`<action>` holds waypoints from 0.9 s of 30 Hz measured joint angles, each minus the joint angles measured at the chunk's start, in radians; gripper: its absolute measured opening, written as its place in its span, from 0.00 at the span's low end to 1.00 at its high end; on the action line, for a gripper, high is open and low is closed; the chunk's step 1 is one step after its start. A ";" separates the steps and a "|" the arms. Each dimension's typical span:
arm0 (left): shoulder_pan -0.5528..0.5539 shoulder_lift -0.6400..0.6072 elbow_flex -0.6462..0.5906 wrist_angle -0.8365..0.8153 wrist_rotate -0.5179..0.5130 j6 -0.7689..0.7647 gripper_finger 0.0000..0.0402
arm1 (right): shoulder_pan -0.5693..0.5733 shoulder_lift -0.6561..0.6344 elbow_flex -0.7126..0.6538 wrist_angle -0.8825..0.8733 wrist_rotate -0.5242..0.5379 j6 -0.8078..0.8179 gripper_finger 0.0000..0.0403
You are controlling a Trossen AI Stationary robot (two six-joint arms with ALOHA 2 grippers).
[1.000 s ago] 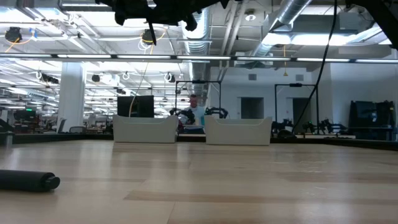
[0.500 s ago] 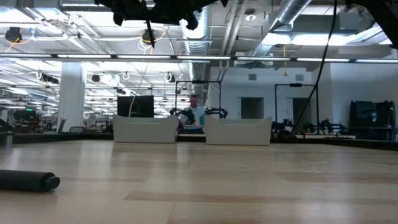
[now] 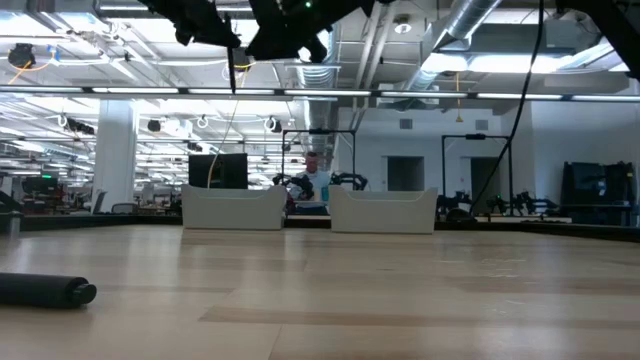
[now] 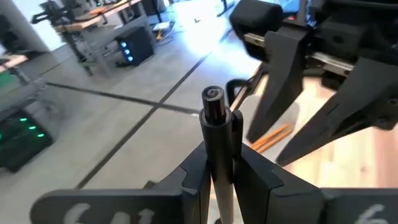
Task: Sort pens & pencils
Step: Put the top black pen into the left gray bin
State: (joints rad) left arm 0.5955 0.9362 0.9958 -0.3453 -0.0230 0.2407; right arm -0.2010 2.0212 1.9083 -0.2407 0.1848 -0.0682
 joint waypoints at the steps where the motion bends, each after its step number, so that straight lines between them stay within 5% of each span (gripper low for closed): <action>1: 0.000 0.004 0.000 -0.012 -0.015 0.006 0.12 | -0.003 0.000 0.000 -0.021 0.000 0.010 0.33; 27: 0.192 0.386 0.001 -0.098 -0.045 0.221 0.12 | -0.009 -0.008 -0.002 -0.452 0.000 0.093 0.33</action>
State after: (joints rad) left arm 0.7877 1.3223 0.9966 -0.4431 -0.0681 0.4617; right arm -0.2100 2.0136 1.9064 -0.6932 0.1844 0.0247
